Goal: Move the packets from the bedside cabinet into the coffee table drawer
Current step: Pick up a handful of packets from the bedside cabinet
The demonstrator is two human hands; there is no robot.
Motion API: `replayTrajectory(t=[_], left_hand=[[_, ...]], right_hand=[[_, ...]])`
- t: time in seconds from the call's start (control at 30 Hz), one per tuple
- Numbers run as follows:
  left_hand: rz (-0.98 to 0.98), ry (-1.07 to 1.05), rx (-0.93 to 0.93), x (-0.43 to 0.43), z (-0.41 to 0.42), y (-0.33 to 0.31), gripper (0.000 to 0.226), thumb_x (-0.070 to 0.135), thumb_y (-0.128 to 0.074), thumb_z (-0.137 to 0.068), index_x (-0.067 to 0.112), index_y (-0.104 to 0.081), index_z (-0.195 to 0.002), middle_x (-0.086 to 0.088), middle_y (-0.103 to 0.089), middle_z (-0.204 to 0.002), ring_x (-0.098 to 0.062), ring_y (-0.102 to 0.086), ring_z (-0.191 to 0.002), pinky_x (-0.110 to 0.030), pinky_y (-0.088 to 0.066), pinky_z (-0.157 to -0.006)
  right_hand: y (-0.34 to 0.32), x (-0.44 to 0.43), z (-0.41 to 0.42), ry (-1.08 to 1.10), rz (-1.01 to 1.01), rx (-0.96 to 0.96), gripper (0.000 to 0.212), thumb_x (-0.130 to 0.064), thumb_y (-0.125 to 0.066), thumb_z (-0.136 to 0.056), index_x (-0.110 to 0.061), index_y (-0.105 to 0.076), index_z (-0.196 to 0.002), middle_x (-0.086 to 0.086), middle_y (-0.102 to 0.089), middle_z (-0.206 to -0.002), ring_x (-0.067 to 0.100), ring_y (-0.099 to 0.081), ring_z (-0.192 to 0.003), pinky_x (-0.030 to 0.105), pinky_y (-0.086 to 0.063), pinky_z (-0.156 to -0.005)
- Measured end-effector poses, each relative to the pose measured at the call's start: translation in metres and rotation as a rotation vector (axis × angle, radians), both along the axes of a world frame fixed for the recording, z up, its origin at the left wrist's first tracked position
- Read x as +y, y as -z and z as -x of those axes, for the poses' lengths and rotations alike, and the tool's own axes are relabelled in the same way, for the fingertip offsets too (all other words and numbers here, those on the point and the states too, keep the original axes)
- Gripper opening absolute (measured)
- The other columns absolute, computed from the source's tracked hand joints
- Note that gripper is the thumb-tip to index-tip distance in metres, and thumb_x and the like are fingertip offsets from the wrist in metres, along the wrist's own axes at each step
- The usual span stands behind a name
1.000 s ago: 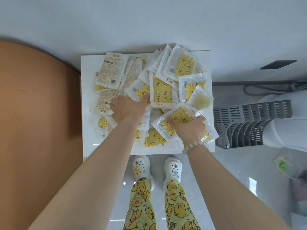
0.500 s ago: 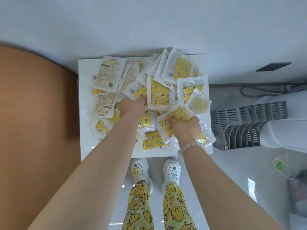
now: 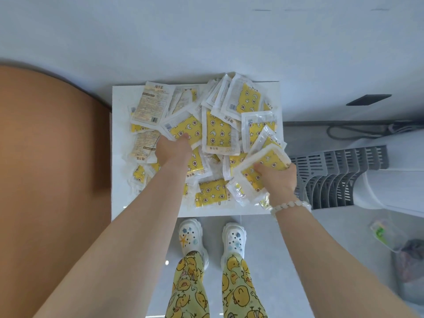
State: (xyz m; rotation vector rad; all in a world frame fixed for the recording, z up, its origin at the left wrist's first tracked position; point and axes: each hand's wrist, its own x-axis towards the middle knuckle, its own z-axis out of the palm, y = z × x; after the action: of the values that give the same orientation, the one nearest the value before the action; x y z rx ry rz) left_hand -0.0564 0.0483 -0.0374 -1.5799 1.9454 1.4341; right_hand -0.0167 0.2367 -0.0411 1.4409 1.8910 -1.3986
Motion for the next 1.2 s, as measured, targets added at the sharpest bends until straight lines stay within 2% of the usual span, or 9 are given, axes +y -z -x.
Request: replayTrajectory(t=[0.13,0.3,0.43,0.57,0.7,0.8,0.97,1.07,1.2], left_hand=[[0.026,0.014,0.001,-0.002,-0.004,-0.002,0.050,0.029,-0.061,-0.091,0.006,-0.046,-0.133,-0.010,-0.055,-0.128,-0.024,-0.058,-0.099,-0.030,-0.045,-0.068],[0.076,0.041,-0.026,-0.009,-0.012,0.000,0.049,0.031,-0.063,-0.089,0.006,-0.048,-0.128,-0.010,-0.057,-0.123,-0.028,-0.061,-0.103,-0.037,-0.053,-0.082],[0.096,0.044,-0.004,-0.011,-0.016,-0.001,0.044,0.032,-0.064,-0.087,0.009,-0.054,-0.123,-0.010,-0.061,-0.118,-0.028,-0.064,-0.097,-0.045,-0.055,-0.084],[0.094,0.053,-0.007,-0.005,-0.019,-0.005,0.044,0.031,-0.062,-0.089,0.006,-0.052,-0.123,-0.011,-0.060,-0.118,-0.028,-0.063,-0.097,-0.044,-0.055,-0.084],[0.101,0.075,-0.003,-0.004,-0.019,-0.009,0.045,0.031,-0.061,-0.089,0.005,-0.051,-0.124,-0.008,-0.059,-0.118,-0.026,-0.061,-0.095,-0.037,-0.054,-0.082],[0.121,0.099,0.000,-0.006,-0.019,-0.010,0.045,0.031,-0.060,-0.091,0.004,-0.048,-0.125,-0.004,-0.053,-0.112,-0.021,-0.053,-0.089,-0.032,-0.047,-0.077],[0.134,0.093,-0.002,-0.007,-0.021,-0.012,0.044,0.030,-0.062,-0.090,0.005,-0.050,-0.124,-0.010,-0.058,-0.121,-0.027,-0.061,-0.101,-0.038,-0.053,-0.083],[0.147,0.118,0.012,-0.007,-0.020,-0.012,0.044,0.030,-0.061,-0.090,0.005,-0.051,-0.124,-0.010,-0.058,-0.121,-0.025,-0.059,-0.096,-0.033,-0.049,-0.077],[0.171,0.133,0.021,-0.007,-0.018,-0.013,0.044,0.030,-0.061,-0.090,0.006,-0.051,-0.125,-0.011,-0.059,-0.121,-0.027,-0.060,-0.100,-0.032,-0.046,-0.073]], right_hand=[[0.007,0.034,-0.016,-0.315,-0.136,-0.135,0.080,-0.016,-0.079,-0.073,-0.013,-0.034,-0.139,0.008,-0.051,-0.129,0.027,-0.052,-0.114,0.034,-0.045,-0.086],[0.019,0.037,-0.031,-0.568,-0.237,-0.199,0.090,-0.019,-0.081,-0.071,-0.009,-0.028,-0.142,0.015,-0.053,-0.128,0.033,-0.053,-0.117,0.039,-0.047,-0.088],[0.026,0.039,-0.035,-0.645,-0.340,-0.199,0.090,-0.037,-0.087,-0.058,-0.010,-0.041,-0.130,0.014,-0.051,-0.125,0.033,-0.054,-0.112,0.043,-0.050,-0.086],[0.028,0.035,-0.048,-0.665,-0.480,-0.185,0.078,-0.041,-0.085,-0.060,-0.007,-0.048,-0.120,0.013,-0.041,-0.128,0.030,-0.042,-0.121,0.043,-0.046,-0.086],[0.031,0.029,-0.053,-0.700,-0.542,-0.129,0.068,-0.039,-0.081,-0.065,-0.007,-0.051,-0.116,0.013,-0.049,-0.124,0.031,-0.043,-0.118,0.042,-0.039,-0.095],[0.031,0.027,-0.049,-0.649,-0.513,-0.089,0.076,-0.034,-0.083,-0.064,-0.009,-0.043,-0.124,0.013,-0.052,-0.126,0.031,-0.044,-0.120,0.042,-0.039,-0.098],[0.033,0.028,-0.046,-0.697,-0.429,-0.086,0.073,-0.033,-0.082,-0.065,-0.010,-0.046,-0.125,0.013,-0.047,-0.124,0.031,-0.049,-0.114,0.039,-0.043,-0.092],[0.031,0.024,-0.044,-0.615,-0.391,-0.066,0.078,-0.028,-0.084,-0.065,-0.009,-0.040,-0.127,0.012,-0.038,-0.130,0.035,-0.053,-0.111,0.039,-0.044,-0.090],[0.031,0.022,-0.045,-0.603,-0.415,-0.039,0.087,-0.030,-0.084,-0.066,-0.011,-0.033,-0.133,0.013,-0.049,-0.127,0.033,-0.053,-0.114,0.040,-0.045,-0.088]])
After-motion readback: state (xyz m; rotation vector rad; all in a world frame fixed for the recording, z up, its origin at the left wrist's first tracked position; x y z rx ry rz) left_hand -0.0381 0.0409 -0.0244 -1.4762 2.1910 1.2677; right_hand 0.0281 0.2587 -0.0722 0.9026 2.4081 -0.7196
